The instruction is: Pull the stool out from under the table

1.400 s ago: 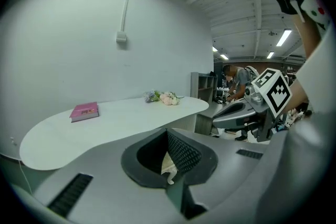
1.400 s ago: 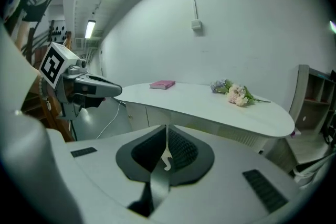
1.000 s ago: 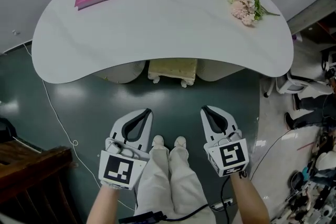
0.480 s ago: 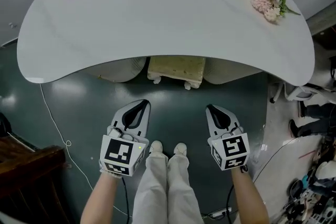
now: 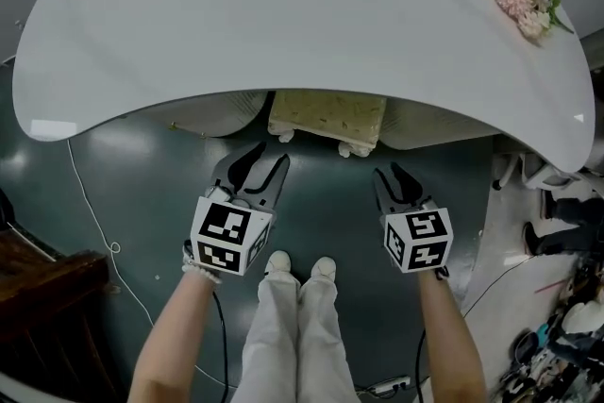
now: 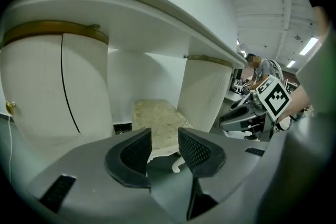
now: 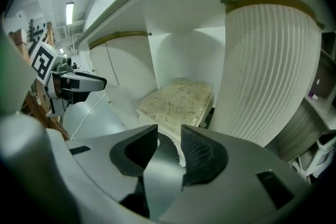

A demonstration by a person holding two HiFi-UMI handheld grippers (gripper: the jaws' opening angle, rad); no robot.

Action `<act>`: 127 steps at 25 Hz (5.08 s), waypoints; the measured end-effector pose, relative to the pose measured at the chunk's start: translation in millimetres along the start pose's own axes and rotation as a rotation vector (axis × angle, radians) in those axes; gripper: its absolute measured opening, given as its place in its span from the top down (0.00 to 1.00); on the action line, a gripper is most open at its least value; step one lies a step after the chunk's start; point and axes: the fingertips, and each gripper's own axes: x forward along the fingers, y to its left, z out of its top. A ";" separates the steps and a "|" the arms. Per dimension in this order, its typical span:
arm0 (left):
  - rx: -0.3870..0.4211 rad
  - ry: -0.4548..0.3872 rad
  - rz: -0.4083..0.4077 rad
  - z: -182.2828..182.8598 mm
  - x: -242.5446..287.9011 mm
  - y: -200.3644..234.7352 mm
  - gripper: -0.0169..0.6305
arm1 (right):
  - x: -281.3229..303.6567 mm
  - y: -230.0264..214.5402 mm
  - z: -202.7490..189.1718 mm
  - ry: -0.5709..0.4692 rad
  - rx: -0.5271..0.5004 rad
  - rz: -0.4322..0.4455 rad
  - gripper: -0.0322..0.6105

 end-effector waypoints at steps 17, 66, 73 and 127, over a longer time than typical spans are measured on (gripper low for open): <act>0.000 0.163 0.008 -55.3 100.1 52.0 0.56 | 94.4 -37.1 -21.3 0.096 0.042 0.009 0.53; -0.041 0.323 -0.025 -111.0 115.5 45.4 0.61 | 109.3 -22.0 -56.8 0.138 0.110 0.034 0.50; -0.039 0.343 -0.020 -121.8 101.6 36.1 0.61 | 97.6 -13.4 -69.4 0.156 0.110 0.033 0.51; -0.002 0.595 -0.058 -245.6 -53.8 -80.3 0.65 | -41.2 72.2 -215.6 0.351 0.103 0.048 0.52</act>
